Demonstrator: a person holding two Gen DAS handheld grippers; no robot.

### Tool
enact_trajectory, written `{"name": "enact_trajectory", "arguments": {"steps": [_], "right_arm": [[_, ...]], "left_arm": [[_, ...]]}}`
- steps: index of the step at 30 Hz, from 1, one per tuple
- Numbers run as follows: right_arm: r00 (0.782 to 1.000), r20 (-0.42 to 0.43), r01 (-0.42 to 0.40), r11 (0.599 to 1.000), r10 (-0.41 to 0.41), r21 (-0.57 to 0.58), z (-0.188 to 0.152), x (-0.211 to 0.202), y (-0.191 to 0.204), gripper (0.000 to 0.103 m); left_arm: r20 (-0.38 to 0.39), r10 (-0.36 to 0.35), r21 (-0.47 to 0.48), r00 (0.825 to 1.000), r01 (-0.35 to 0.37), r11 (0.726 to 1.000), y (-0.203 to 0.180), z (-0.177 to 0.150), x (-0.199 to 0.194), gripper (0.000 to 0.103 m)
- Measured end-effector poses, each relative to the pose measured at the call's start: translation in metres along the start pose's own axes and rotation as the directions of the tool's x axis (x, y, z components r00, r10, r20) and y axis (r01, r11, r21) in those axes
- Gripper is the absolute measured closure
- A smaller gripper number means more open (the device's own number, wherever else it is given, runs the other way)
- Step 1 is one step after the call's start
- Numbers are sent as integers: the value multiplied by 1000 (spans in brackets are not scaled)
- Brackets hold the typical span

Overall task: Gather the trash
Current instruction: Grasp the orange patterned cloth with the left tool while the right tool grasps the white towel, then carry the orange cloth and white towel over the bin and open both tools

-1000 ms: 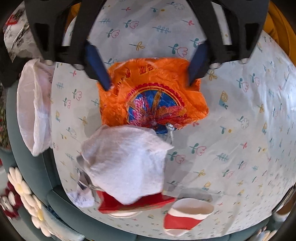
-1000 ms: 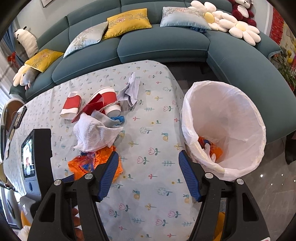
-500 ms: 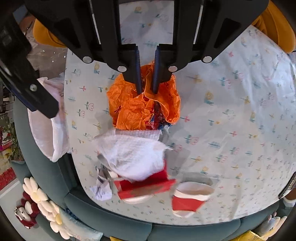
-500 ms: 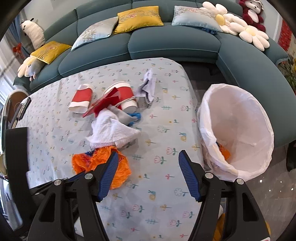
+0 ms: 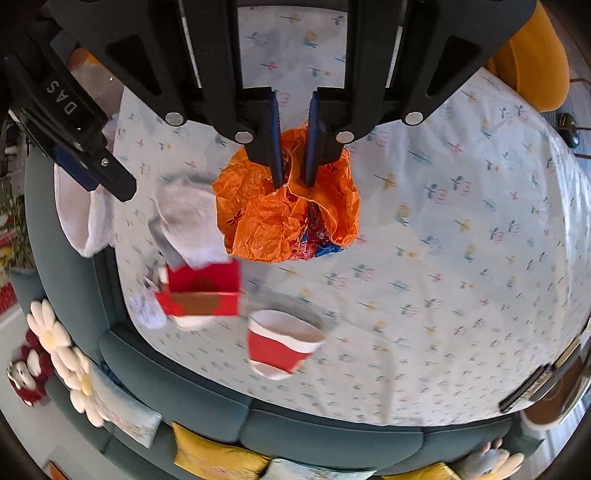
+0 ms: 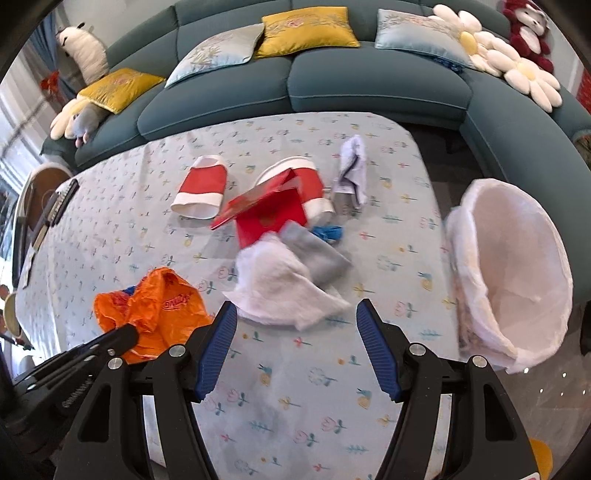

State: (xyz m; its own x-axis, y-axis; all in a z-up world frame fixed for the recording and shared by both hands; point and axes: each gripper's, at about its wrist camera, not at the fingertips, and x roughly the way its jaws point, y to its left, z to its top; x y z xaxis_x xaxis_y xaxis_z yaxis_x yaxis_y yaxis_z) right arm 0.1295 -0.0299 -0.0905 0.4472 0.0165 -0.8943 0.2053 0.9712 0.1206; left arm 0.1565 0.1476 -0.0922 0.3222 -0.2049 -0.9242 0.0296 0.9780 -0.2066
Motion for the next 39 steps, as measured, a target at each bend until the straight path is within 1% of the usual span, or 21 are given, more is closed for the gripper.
{"name": "enact_trajectory", "arguments": {"steps": [5, 10, 13, 15, 18, 21, 23, 24, 26, 31, 35, 39], "right_arm": [[1000, -22, 8, 1000, -8, -12, 6, 22, 12, 38], [999, -47, 22, 1000, -23, -5, 13, 41, 14, 39], [997, -65, 32, 999, -31, 2, 16, 53, 12, 42], [996, -81, 43, 999, -43, -1, 16, 62, 11, 47], [992, -116, 41, 999, -40, 7, 15, 76, 8, 57], [989, -146, 35, 999, -32, 24, 10, 85, 5, 71], [987, -161, 26, 999, -21, 28, 6, 89, 3, 90], [986, -164, 21, 999, -16, 27, 4, 88, 3, 94], [987, -159, 4, 1000, 1, 29, 2, 85, 2, 97], [993, -113, -42, 999, 44, 23, 5, 57, 1, 98], [997, -49, -66, 998, 66, 10, 9, 25, -2, 98], [996, 32, -84, 996, 84, 10, 13, -17, -9, 98]], "left_arm": [[4, 16, -21, 1000, -16, 1000, 15, 10, 6, 92], [4, 22, -15, 1000, -22, 1000, 17, 18, 14, 92], [1, 16, -12, 1000, -16, 1000, 15, 23, 20, 92], [-3, 13, -10, 1000, -13, 1000, 13, 26, 24, 91], [-11, 8, -7, 1000, -9, 1000, 10, 31, 31, 91], [-20, 8, -4, 1000, -8, 1000, 6, 33, 36, 91], [-24, 4, -6, 1000, -5, 1000, 5, 34, 38, 91], [-25, 5, -5, 1000, -5, 1000, 4, 34, 39, 91], [-26, 7, -2, 1000, -7, 1000, 2, 33, 39, 91], [-15, 10, 5, 1000, -10, 1000, -5, 31, 32, 91], [7, 10, 21, 1000, -10, 1000, -15, 28, 19, 92], [39, 3, 47, 999, -5, 999, -30, 25, 0, 92]]}}
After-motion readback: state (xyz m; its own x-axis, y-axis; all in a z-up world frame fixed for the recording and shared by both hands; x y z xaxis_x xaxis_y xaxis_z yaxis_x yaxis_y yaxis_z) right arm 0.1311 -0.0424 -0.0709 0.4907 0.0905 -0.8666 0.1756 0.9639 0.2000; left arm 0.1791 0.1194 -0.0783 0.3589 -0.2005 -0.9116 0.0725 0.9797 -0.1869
